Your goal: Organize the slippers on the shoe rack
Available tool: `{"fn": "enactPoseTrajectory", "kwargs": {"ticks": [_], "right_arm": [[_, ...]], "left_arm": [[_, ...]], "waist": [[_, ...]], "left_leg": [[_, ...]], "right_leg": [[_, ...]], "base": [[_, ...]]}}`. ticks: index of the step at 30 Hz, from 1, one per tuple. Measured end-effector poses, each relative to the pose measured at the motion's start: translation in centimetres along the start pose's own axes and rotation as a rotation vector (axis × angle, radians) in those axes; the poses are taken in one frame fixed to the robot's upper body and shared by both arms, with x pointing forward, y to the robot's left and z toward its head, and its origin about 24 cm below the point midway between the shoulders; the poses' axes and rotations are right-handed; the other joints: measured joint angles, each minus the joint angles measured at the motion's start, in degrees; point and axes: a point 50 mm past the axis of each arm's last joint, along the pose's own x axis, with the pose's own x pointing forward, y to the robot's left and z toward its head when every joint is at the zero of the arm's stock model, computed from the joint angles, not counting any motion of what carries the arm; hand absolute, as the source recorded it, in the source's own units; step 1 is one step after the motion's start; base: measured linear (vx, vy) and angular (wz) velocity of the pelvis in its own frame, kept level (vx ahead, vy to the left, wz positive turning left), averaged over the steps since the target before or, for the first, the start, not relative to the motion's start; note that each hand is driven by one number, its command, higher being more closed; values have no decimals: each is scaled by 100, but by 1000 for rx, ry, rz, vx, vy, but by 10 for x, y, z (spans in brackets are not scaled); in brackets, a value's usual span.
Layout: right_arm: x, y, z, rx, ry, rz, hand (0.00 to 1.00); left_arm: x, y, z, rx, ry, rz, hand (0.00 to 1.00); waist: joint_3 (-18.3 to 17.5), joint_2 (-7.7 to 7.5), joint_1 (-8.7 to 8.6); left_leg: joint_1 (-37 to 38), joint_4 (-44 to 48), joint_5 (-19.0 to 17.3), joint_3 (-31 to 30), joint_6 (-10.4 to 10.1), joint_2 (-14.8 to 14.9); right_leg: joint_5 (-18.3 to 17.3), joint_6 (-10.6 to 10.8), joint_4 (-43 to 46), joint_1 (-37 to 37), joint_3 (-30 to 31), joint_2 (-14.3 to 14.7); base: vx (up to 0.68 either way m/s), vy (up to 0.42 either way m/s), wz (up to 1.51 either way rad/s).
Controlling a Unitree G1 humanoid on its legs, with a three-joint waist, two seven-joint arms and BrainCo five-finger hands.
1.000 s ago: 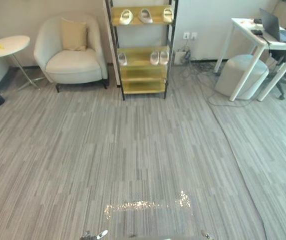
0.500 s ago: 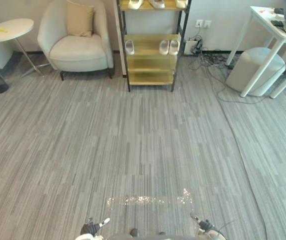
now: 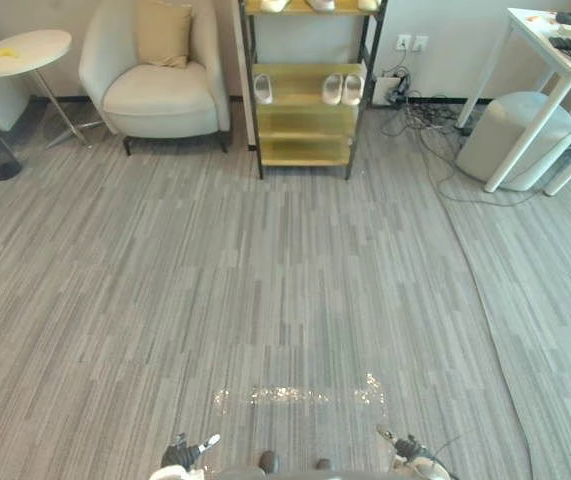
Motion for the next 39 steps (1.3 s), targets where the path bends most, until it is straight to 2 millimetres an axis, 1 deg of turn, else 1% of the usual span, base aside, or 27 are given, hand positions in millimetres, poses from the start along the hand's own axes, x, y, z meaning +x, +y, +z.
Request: {"fn": "enactPoseTrajectory", "kwargs": {"ticks": [7,9,10,11,12,14,16,18,19,20,21,22,23,24,25,26,27,28,29,30,31,32,33,34,35,37,39], "right_arm": [[0,5,5,4,-17,12,0],[-1,12,11,11,-47,31,0],[-1,13,13,9,-57,33,0],[-2,14,19,5,-91,41,0],[-2,17,19,-9,-92,49,0],[-3,18,19,-22,-93,53,0],[-3,20,20,-32,-96,56,0],[-3,24,20,-50,-99,71,0],[-3,25,20,-51,-99,74,0],[-4,28,24,-48,-112,81,0],[-4,29,25,-47,-118,83,0],[-4,30,28,-49,-124,85,0],[-5,35,25,-46,-115,97,0],[-7,42,24,-39,-121,119,0],[-8,45,23,-39,-118,126,0],[-9,49,19,-55,-106,143,0],[-9,49,18,-58,-106,144,0],[-9,49,17,-64,-108,143,0],[-9,48,16,-73,-108,142,0],[-10,47,14,-79,-104,138,0],[-10,44,10,-81,-96,131,0],[-11,44,18,-72,-136,132,0],[-12,45,24,-67,-162,135,0],[-12,45,25,-64,-167,136,0],[-11,44,28,-47,-172,129,0],[-10,42,30,-31,-175,118,0],[-9,43,33,-26,-177,118,0]], "left_arm": [[0,0,2,-4,-4,3,0],[1,0,11,-44,-37,14,0],[1,0,13,-53,-44,16,0],[1,-1,17,-94,-62,24,0],[1,1,20,-115,-77,31,0],[-1,2,22,-144,-95,42,0],[-3,2,19,-154,-96,47,0],[-3,1,20,-158,-104,45,0],[-3,1,21,-160,-107,43,0],[-3,-1,21,-163,-106,42,0],[-3,-1,21,-163,-104,41,0],[-4,0,15,-165,-89,46,0],[-3,5,16,-161,-86,61,0],[-3,7,16,-162,-87,70,0],[-3,8,16,-161,-87,74,0],[-2,9,17,-154,-87,81,0],[-2,8,18,-146,-87,79,0],[-1,4,23,-121,-101,61,0],[1,1,29,-114,-111,49,0],[2,-1,31,-114,-110,45,0],[3,-4,36,-111,-119,35,0],[3,-12,43,-104,-133,11,0],[3,-22,47,-110,-141,-14,0],[4,-27,52,-112,-150,-27,0],[3,-36,52,-121,-142,-50,0],[2,-46,53,-132,-141,-75,0],[1,-51,49,-143,-127,-83,0]], "waist": [[7,-1,-4],[231,-28,1],[269,-19,1],[356,15,19],[370,-5,45],[441,-35,140],[431,-27,177],[429,-20,280],[429,-18,328],[411,-13,409],[395,-9,416],[290,1,472],[245,-192,523],[172,-268,566],[163,-288,583],[138,-344,655],[129,-360,652],[131,-317,626],[166,-277,601],[168,-271,587],[166,-261,554],[207,-190,427],[210,-187,256],[214,-194,235],[231,-197,233],[226,-184,210],[224,-219,95]], "left_leg": [[-105,99,-33,-90,-35,-4],[-509,1155,-555,-68,-130,-16],[-618,1460,-695,-52,-153,-5],[-1062,2636,-1095,168,-271,101],[-1510,3595,-1120,341,-296,166],[-2240,5042,-1139,599,-146,389],[-2665,5275,-1251,650,-271,535],[-2912,4834,-1263,726,-319,606],[-2996,4483,-1248,747,-341,586],[-3069,3614,-976,785,-340,496],[-3086,3377,-858,781,-319,479],[-3035,2981,-267,846,-79,416],[-2989,3012,-496,1060,-41,320],[-2961,3185,-710,1204,135,294],[-2913,3251,-791,1261,169,294],[-2565,3332,-1048,1411,296,226],[-2356,3284,-1113,1436,380,176],[-1941,3121,-1311,1379,398,136],[-1571,2963,-1505,1325,366,135],[-1376,2896,-1575,1316,370,139],[-1124,2756,-1630,1287,378,139],[-674,2479,-1678,1179,380,163],[-341,2291,-1729,1059,342,233],[-201,2213,-1752,1024,316,263],[138,1969,-1752,1020,298,345],[564,1691,-1762,982,263,411],[891,1584,-1940,731,-65,415]], "right_leg": [[-62,-10,29,9,-113,-8],[-349,-53,524,-103,-206,-43],[-416,-82,613,-102,-226,-37],[-675,-217,800,-121,-270,23],[-748,-264,897,-100,-277,40],[-863,-323,987,66,-248,48],[-972,-292,993,136,-144,22],[-1085,-258,990,155,-39,-54],[-1147,-218,979,185,11,-103],[-1298,-95,971,262,97,-230],[-1346,-62,976,265,115,-271],[-1519,85,990,290,250,-382],[-1530,61,1053,295,404,-541],[-1404,117,1283,214,548,-631],[-1361,196,1404,212,569,-668],[-1255,413,2220,88,619,-769],[-1124,645,2759,-42,614,-812],[-802,1105,3992,-472,611,-778],[-813,1085,5094,-885,462,-737],[-875,973,5537,-1129,340,-713],[-969,804,5887,-1429,153,-700],[-1146,498,5957,-1879,-357,-715],[-1238,364,5678,-2199,-802,-723],[-1243,351,5502,-2347,-969,-730],[-1204,247,4805,-2572,-1279,-702],[-839,73,3525,-2750,-1492,-593],[16,-177,2302,-2868,-1286,-343]], "base": [[29,-1,9],[-21,-28,14],[-87,-40,16],[-130,-39,14],[-113,-38,7],[58,-26,-11],[136,22,-18],[265,111,-26],[401,165,-23],[435,183,-23],[507,239,-46],[557,247,-47],[714,303,-62],[488,188,-39],[615,269,-50],[471,214,-36],[667,297,-40],[499,202,-22],[466,178,-19],[344,113,-10],[388,75,12],[492,51,41],[507,33,47],[534,4,42],[463,1,25],[581,-29,32],[543,-86,51]]}}
